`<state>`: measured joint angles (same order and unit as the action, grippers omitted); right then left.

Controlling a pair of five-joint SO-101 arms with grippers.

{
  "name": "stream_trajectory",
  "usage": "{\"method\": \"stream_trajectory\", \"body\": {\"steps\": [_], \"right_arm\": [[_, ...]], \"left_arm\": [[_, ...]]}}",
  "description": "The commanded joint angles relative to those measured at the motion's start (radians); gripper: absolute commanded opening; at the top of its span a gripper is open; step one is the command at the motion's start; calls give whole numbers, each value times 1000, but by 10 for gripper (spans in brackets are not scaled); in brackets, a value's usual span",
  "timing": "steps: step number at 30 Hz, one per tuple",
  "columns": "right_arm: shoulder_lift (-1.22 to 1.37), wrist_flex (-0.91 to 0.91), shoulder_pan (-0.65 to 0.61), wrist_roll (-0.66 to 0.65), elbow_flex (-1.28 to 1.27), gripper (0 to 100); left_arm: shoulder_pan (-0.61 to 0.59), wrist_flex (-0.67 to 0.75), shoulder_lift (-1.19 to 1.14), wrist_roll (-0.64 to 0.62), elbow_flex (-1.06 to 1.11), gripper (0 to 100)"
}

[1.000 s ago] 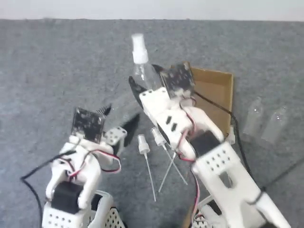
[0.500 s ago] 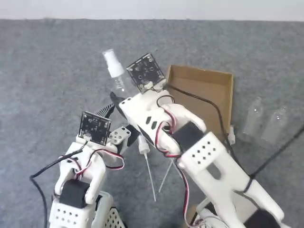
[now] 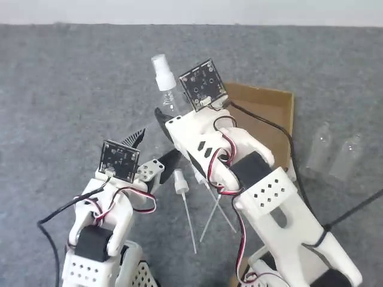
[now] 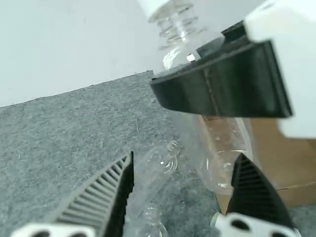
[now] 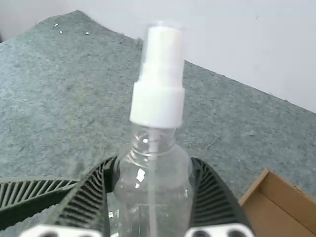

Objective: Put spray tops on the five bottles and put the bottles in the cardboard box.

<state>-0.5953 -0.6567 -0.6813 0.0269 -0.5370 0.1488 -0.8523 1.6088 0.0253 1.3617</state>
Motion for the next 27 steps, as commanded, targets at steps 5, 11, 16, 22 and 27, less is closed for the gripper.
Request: {"method": "stream_trajectory", "body": {"steps": [5, 11, 16, 22, 27], "right_arm": [[-64, -42, 12, 2, 40, 6], [-140, -74, 12, 2, 23, 6], [-196, -130, 7, 2, 23, 6], [-194, -114, 68, 2, 23, 6], [-93, 31, 245, -57, 23, 6]], "left_arm": [[-6, 29, -20, 11, -16, 295], [-6, 29, -20, 11, -18, 295], [-6, 29, -20, 11, -18, 294], [-6, 26, -20, 11, -18, 294], [-8, 25, -20, 11, -13, 294]]}}
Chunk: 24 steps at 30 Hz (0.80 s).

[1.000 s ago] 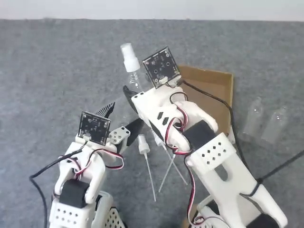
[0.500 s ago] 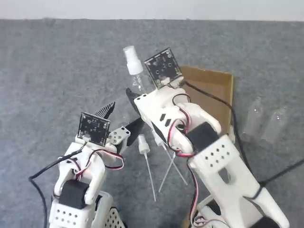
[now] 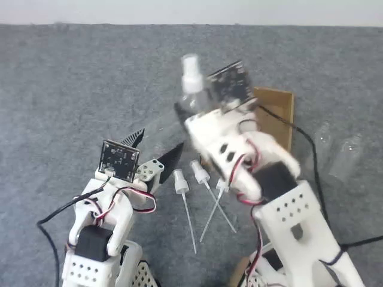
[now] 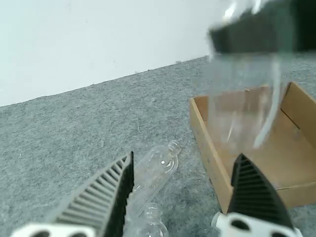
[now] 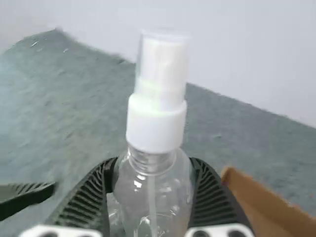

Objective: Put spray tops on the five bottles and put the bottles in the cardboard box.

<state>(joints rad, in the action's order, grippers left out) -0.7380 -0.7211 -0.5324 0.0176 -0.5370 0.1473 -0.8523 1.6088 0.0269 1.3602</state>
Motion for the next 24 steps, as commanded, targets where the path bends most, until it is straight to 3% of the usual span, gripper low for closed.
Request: {"method": "stream_trajectory", "body": {"steps": [1, 11, 16, 24], "right_arm": [[87, 136, 127, -51, 23, 6], [584, 642, 249, -38, 23, 6], [765, 791, 265, -38, 29, 6], [835, 837, 265, 23, 21, 6]], "left_arm": [[-6, 25, -20, 9, -10, 291], [-6, 29, -20, 5, 16, 13], [-6, 29, -20, 5, 16, 13], [-6, 29, -20, 5, 16, 13]]}}
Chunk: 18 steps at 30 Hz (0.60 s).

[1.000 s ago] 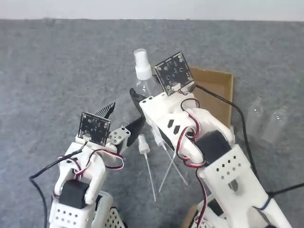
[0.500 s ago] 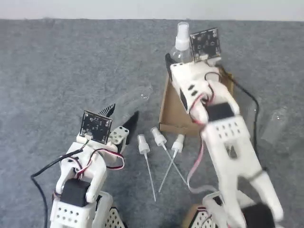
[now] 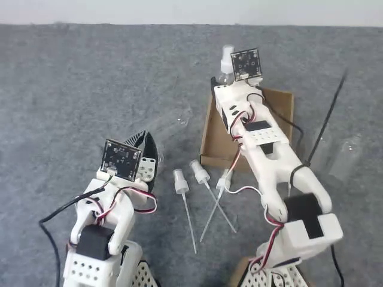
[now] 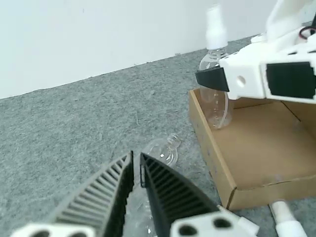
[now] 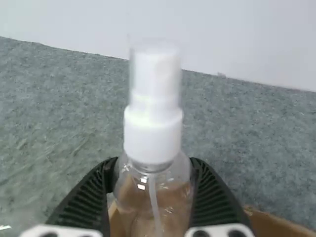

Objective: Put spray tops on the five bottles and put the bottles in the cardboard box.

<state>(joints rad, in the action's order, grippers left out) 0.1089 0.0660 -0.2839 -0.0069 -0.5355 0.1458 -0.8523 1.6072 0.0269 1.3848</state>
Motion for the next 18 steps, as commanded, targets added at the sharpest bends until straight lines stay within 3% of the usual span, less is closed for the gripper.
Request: {"method": "stream_trajectory", "body": {"steps": [1, 18], "right_arm": [[-1, 64, 16, 63, 20, 6], [76, 96, 13, 14, 20, 7]], "left_arm": [[-5, 29, -18, 5, -8, 13], [-5, 29, -18, 5, -8, 13]]}}
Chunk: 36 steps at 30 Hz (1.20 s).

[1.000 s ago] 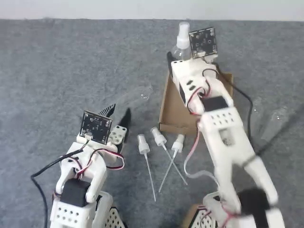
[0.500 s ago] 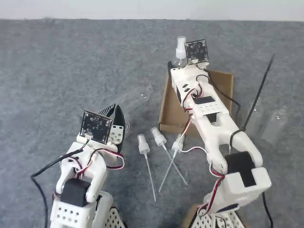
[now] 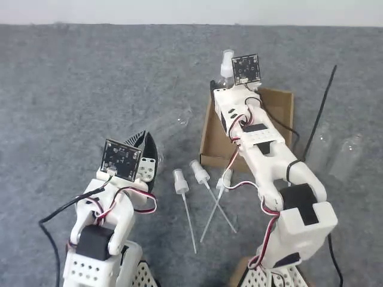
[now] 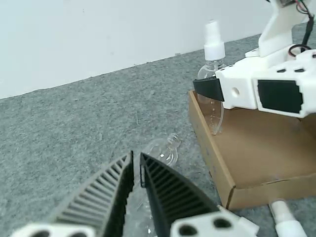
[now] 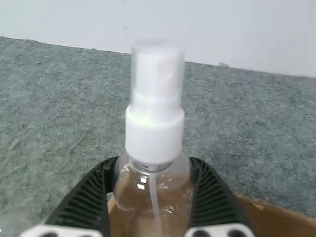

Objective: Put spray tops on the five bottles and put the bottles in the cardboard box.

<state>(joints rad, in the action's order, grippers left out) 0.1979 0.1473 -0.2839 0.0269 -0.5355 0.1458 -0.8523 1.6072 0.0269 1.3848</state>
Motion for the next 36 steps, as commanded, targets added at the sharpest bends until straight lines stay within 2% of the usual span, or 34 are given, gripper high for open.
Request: {"method": "stream_trajectory", "body": {"steps": [1, 10, 17, 32, 36], "right_arm": [[-13, 15, 12, -20, 20, 7], [-13, 13, 8, -21, 20, 12], [-12, 13, 7, -21, 20, 150], [-21, 13, -24, -25, 9, 156], [-19, 13, -25, -60, 9, 156]], "left_arm": [[-5, 29, -18, 5, -8, 13], [-5, 29, -18, 5, -8, 13], [-5, 29, -18, 5, -8, 13], [-5, 29, -18, 5, -8, 13], [-5, 29, -18, 5, -8, 13]]}}
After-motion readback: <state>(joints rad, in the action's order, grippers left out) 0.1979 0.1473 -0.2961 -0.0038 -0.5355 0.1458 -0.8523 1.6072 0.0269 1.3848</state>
